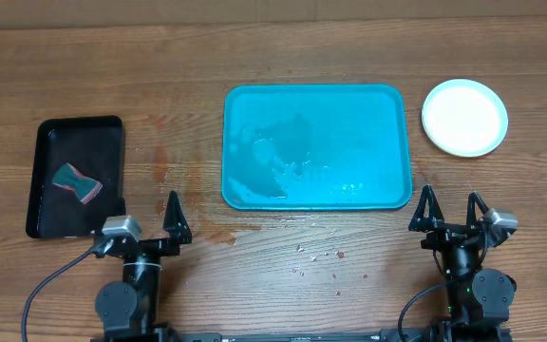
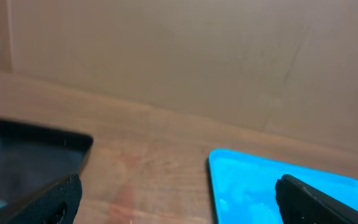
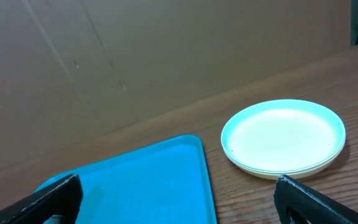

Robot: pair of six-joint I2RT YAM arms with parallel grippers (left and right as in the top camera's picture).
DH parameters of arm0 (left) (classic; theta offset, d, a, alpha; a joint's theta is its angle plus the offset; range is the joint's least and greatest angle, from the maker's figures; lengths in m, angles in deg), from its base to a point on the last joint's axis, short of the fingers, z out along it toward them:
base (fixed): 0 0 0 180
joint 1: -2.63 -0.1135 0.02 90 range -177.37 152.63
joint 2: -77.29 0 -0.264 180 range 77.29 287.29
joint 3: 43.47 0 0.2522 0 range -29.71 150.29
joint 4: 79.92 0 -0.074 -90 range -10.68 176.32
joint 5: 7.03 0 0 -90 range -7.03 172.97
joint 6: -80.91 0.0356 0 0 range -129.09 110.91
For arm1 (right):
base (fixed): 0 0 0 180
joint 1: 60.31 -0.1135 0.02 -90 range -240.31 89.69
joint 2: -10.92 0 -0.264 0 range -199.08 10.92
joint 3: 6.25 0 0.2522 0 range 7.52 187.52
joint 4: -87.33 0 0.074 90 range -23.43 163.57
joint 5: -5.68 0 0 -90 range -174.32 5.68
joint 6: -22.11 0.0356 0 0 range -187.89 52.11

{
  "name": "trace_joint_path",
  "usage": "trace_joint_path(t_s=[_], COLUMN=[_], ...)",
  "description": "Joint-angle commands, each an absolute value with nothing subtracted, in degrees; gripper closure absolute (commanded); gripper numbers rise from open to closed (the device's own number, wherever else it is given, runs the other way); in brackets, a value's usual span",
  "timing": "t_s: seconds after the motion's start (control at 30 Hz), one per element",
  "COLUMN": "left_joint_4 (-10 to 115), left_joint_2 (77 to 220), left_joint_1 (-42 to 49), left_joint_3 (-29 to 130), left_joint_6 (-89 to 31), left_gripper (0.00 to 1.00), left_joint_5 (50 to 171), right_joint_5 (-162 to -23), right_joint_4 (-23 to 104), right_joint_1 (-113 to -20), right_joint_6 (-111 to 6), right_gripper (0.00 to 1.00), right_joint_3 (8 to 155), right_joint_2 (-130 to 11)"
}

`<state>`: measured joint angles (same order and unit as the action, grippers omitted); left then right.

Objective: Clean dirty plates on tray and stack at the side

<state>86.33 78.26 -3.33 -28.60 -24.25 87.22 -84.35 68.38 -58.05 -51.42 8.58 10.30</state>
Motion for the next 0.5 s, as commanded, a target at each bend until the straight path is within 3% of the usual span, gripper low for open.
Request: trace_joint_path(t_s=[0.0,0.47], left_joint_4=[86.07,81.85], left_joint_2=[77.45,77.5], left_joint_1=[-2.87,-2.87], left_joint_3=[-29.43,-29.43], left_joint_6=[-26.22,-19.55], left_gripper=[0.0,0.0], left_joint_5=[83.57,82.58], right_joint_5=[-84.55,-84.55], right_joint_4=[68.75,68.75], right_joint_1=[-57.72,-57.72], right_joint_6=[-51.42,-51.42], right_gripper=[0.0,0.0], right_joint_3=[7.96,7.96], right_joint_2=[10.76,10.76])
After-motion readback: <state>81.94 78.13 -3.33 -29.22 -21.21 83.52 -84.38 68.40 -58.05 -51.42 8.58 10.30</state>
